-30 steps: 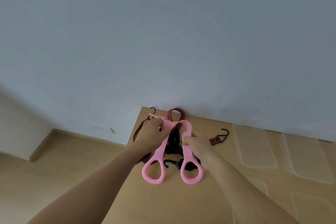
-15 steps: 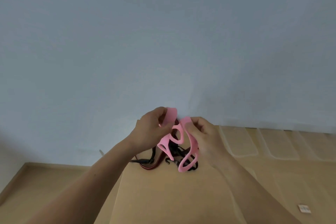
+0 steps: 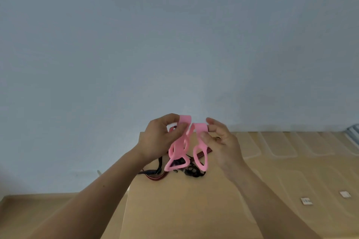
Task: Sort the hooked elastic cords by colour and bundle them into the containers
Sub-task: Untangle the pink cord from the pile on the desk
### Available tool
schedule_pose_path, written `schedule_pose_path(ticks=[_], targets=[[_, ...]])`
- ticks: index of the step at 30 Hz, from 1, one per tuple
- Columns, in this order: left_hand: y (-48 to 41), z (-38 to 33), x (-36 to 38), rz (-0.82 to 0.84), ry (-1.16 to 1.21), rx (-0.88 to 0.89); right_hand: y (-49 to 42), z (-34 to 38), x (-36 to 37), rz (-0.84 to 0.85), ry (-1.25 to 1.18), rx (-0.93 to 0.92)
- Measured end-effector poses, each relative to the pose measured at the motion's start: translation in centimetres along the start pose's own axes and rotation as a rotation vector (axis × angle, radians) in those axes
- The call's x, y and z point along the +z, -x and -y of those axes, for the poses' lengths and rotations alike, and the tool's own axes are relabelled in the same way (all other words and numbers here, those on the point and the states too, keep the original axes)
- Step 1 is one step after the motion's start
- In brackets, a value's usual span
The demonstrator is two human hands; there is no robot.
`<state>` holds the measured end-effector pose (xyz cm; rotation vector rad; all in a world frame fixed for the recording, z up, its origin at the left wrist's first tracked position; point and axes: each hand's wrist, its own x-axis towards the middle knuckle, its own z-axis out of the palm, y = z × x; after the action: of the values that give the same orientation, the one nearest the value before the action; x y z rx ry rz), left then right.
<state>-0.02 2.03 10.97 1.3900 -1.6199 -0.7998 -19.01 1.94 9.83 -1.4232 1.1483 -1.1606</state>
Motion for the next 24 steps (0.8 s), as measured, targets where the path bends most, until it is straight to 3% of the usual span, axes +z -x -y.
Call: schedule_pose_path(ticks=[3, 11, 15, 21, 24], targets=[[0.7, -0.4, 0.0, -0.011, 0.156, -0.048, 0.7, 0.3, -0.2, -0.006, -0.081, -0.002], [1.7, -0.3, -1.0, -0.057, 0.289, -0.041, 1.7, 0.2, -0.7, -0.022, -0.157, -0.006], [2.0, 0.0, -1.5, -0.05, 0.266, -0.04, 2.3, 0.4, -0.2, -0.14, -0.233, -0.01], [2.5, -0.1, -0.3, -0.064, 0.128, -0.041, 3.0, 0.9, 0.0, -0.188, -0.062, -0.069], [2.5, -0.9, 0.5, -0.061, 0.168, 0.026, 3.6, 1.1, -0.3, -0.204, -0.036, -0.082]])
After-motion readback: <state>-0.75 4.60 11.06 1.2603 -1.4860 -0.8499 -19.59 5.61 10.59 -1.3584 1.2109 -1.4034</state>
